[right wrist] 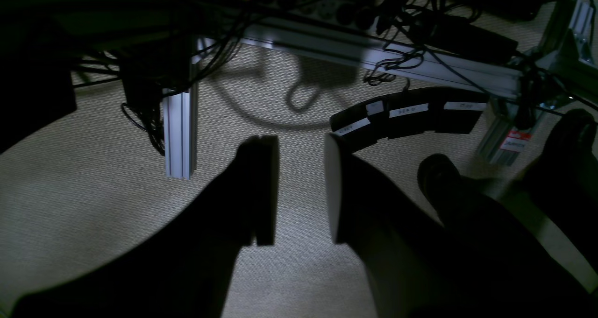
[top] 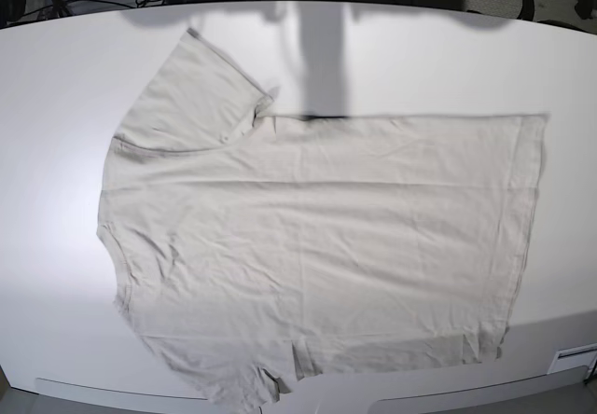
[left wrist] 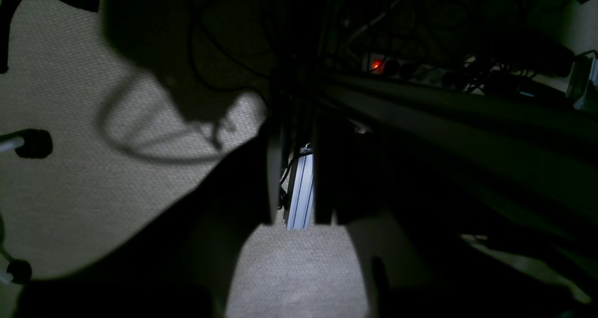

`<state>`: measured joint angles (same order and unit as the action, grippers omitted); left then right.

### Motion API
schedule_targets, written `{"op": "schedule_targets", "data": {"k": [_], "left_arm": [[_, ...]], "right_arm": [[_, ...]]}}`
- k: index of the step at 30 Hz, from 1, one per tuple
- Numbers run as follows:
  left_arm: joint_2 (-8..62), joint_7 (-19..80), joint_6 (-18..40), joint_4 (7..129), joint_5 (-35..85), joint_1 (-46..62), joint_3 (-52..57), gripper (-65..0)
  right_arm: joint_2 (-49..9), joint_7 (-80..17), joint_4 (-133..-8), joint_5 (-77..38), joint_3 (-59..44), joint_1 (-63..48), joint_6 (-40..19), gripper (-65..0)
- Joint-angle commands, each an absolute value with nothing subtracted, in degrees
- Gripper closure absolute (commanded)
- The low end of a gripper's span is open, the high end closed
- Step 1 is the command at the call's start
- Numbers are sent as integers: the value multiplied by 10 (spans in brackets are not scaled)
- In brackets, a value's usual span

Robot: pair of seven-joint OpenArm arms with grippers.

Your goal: Fold the T-shirt properly

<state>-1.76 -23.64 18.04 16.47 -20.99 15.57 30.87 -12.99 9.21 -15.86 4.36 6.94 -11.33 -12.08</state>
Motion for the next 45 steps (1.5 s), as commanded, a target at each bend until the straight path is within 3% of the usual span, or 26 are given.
{"op": "schedule_targets", "data": {"k": [1,15,24,28,33,45], "left_arm": [[-18,-243,184,167,-210,164,309,-127],[-19,-272,184,167,-209,189,309,-127],[-22,-260,184,251,-199,258,309,-127],[-22,-229,192,325,-161,309,309,-128],[-28,-201,269,453,-120,384,309,-132],[-38,-183,288,837,-70,590,309,-153]], "right_arm": [[-135,99,-161,41,70,-116,-120,-178],[-144,119,-175,41,70,-140,-131,-178],[-176,115,-346,41,70,-273,-146,-178],[-191,90,-439,35,70,-335,-146,-178],[-218,65,-558,-2,70,-409,-146,-178],[-305,25,-844,-35,69,-597,-146,-178]]}}
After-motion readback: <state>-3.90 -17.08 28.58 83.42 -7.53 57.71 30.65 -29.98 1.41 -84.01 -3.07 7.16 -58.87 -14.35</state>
